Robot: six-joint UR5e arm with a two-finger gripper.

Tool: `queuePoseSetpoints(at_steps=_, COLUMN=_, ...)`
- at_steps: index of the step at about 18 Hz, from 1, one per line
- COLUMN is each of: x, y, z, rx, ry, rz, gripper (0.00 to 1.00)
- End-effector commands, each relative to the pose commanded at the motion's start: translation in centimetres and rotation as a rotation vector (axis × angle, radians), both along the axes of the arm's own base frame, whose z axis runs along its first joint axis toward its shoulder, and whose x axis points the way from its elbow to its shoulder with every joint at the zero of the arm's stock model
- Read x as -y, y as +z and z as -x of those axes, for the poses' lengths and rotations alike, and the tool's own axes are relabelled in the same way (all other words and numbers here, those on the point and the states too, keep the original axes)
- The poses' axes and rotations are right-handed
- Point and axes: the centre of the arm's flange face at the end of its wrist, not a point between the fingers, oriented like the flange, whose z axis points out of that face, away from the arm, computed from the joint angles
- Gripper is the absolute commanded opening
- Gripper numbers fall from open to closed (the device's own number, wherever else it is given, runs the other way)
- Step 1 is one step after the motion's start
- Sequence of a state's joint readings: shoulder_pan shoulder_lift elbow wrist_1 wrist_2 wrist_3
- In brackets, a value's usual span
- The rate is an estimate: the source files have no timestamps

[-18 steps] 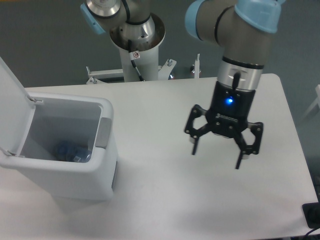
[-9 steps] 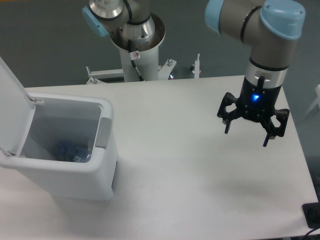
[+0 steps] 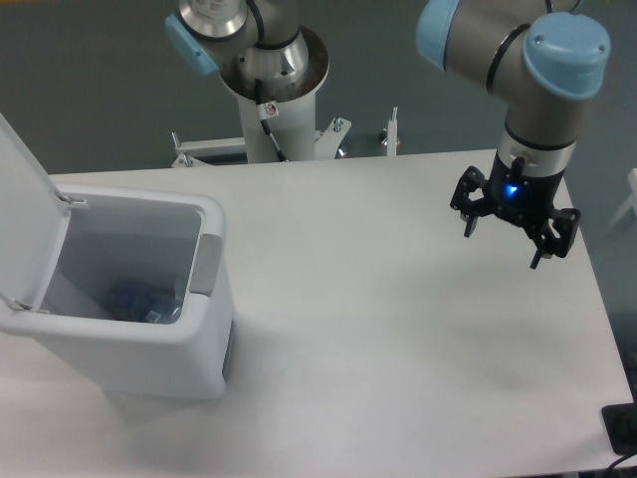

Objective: Place the trash in the trash can

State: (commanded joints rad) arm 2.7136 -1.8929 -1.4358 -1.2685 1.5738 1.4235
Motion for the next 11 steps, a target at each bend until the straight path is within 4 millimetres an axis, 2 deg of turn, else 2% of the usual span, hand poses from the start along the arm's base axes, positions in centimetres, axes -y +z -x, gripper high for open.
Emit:
queuePoseSetpoints(at_steps=5, x=-0.1, y=-2.5, z=0.1, rx=0.045, ry=-0.001, rz=0.022, gripper=1.00)
queuePoseSetpoints(at_steps=11, x=-0.1, y=-2.6, z=0.1, rx=0.049, ry=0.002, rz=0.022, gripper=1.00)
